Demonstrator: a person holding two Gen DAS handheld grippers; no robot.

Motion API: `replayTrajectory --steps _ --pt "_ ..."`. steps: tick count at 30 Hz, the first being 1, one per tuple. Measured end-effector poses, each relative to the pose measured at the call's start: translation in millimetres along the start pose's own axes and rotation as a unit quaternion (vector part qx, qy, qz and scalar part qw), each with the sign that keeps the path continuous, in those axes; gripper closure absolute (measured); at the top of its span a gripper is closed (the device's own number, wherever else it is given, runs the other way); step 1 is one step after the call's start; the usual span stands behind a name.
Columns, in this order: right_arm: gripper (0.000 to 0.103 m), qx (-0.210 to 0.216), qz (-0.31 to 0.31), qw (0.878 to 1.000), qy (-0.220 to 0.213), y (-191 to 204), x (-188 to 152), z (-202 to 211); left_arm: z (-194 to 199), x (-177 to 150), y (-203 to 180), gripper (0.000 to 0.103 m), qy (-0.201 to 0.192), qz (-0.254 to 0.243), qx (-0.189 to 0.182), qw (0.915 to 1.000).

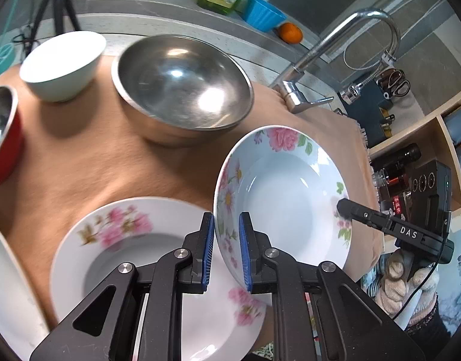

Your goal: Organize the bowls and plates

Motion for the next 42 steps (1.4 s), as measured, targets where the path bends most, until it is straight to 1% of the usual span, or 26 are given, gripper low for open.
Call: replayTrajectory --steps 6,13,26,31,42 --pt "0.091 0.010 0.018 1.000 0.020 23.7 -23.8 -13.2 19.8 -19.8 16.3 0.088 -0.002 0.006 0.018 0.9998" --pt "0.091 0.015 0.041 0.998 0.045 48.6 -47.6 -31.7 36.5 -45.2 39.2 0.088 0.001 0.029 0.033 0.9990" --pt "0.091 0.009 0.072 0.993 0.088 72.6 -84.1 -62.6 55.8 -73.8 73.8 0.088 0.003 0.058 0.055 0.9968" --pt "0.091 0.005 0.078 0.992 0.100 72.4 -90.9 -68.8 56.7 -77.7 78.9 0.088 0.005 0.060 0.062 0.9963" --pt "0.091 -0.008 0.090 0.990 0.113 77.0 -94.1 -75.9 51.6 -83.4 82.5 0.088 0.016 0.060 0.065 0.9959"
Point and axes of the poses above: each gripper's, at about its wrist camera, not at the fingertips, and z roughly against the way its jaws point, y to its left, x to its top, the point moved 9 cm from there along -z, roughly the way its jaws point, and after that the axes turned 14 degrees about -z, right-handed, at the moved point
